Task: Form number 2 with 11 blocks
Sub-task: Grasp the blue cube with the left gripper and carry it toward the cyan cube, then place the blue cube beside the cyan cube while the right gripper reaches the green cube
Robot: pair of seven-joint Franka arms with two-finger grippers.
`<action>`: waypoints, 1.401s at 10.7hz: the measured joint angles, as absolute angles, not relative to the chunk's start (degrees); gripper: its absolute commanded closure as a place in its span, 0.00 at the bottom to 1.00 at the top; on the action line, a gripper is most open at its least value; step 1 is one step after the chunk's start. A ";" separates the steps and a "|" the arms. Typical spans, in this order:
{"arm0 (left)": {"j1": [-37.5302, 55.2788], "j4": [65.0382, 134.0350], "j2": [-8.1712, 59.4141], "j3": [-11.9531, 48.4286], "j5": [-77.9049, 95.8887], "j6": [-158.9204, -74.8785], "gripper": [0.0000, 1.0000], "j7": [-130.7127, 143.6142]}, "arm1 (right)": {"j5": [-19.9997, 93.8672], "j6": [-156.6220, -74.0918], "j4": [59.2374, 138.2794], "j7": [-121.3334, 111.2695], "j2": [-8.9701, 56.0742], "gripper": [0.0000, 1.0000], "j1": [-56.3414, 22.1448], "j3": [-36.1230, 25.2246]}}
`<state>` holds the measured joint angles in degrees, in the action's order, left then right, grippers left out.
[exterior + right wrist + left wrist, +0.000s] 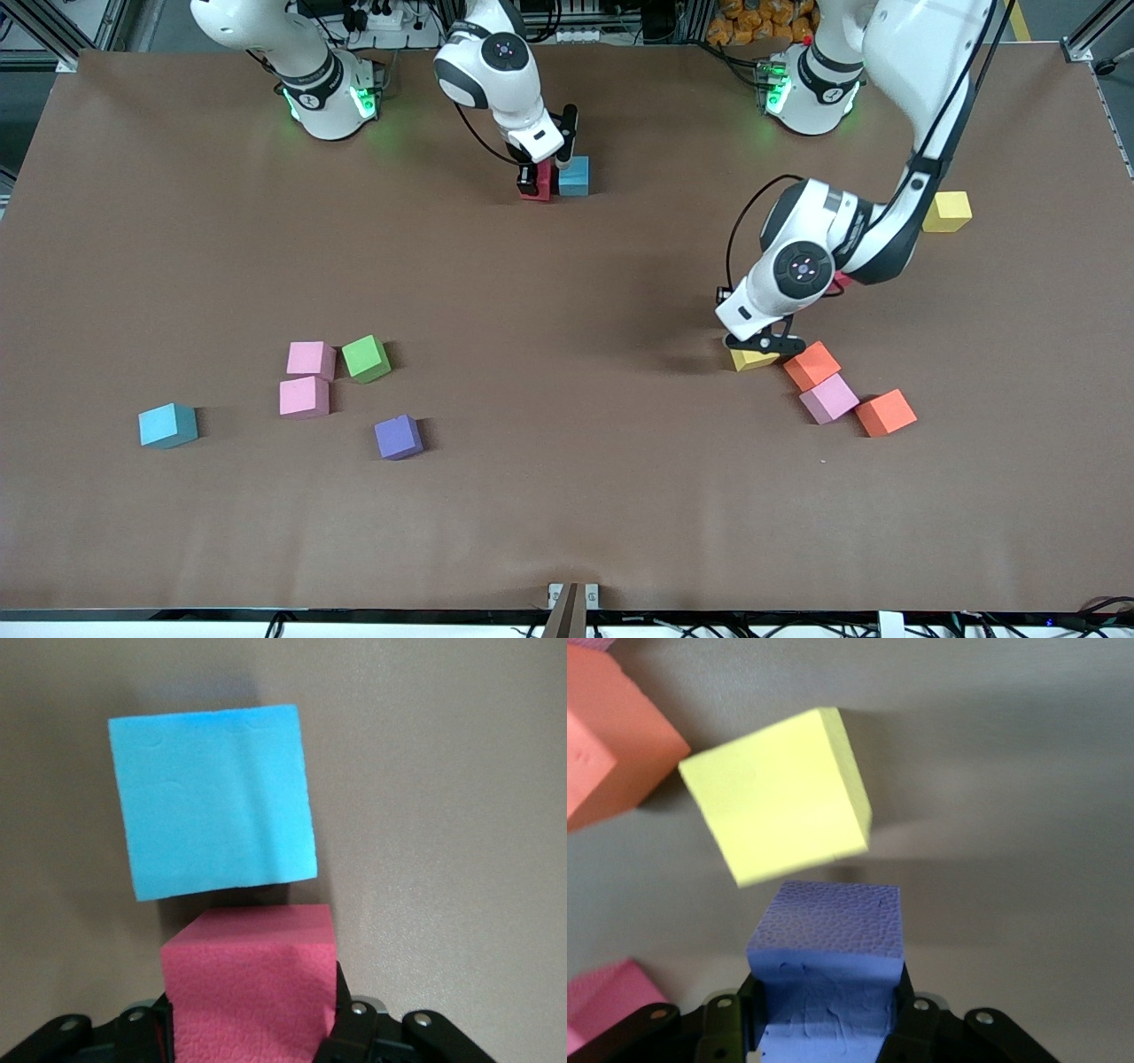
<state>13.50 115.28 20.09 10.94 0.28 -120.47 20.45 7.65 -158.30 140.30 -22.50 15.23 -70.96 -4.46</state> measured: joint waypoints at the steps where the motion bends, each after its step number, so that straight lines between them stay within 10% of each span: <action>1: 13.52 115.35 17.45 11.11 4.95 -117.49 0.80 21.25 | 7.65 -158.67 140.30 -21.65 15.27 0.84 -71.26 -4.46; 9: 14.31 118.90 13.84 23.76 13.17 -119.98 0.85 66.02 | 8.95 -161.25 140.03 -20.05 16.30 0.84 -72.45 -4.70; 10: 14.32 121.19 13.73 25.46 13.21 -124.15 0.85 71.94 | 8.95 -161.32 139.95 -19.84 16.39 0.73 -72.62 -4.81; 11: 14.34 124.27 13.32 27.21 13.23 -129.53 0.85 77.51 | 8.97 -161.35 139.93 -19.74 16.42 0.25 -72.74 -4.89; 12: 14.31 127.62 12.52 28.89 13.25 -135.02 0.85 82.64 | 8.99 -161.38 139.91 -19.55 16.43 0.00 -72.80 -4.91; 15: 14.41 134.22 10.04 33.51 13.38 -142.15 0.89 97.55 | 9.21 -161.96 139.68 -18.68 17.78 0.00 -74.05 -4.75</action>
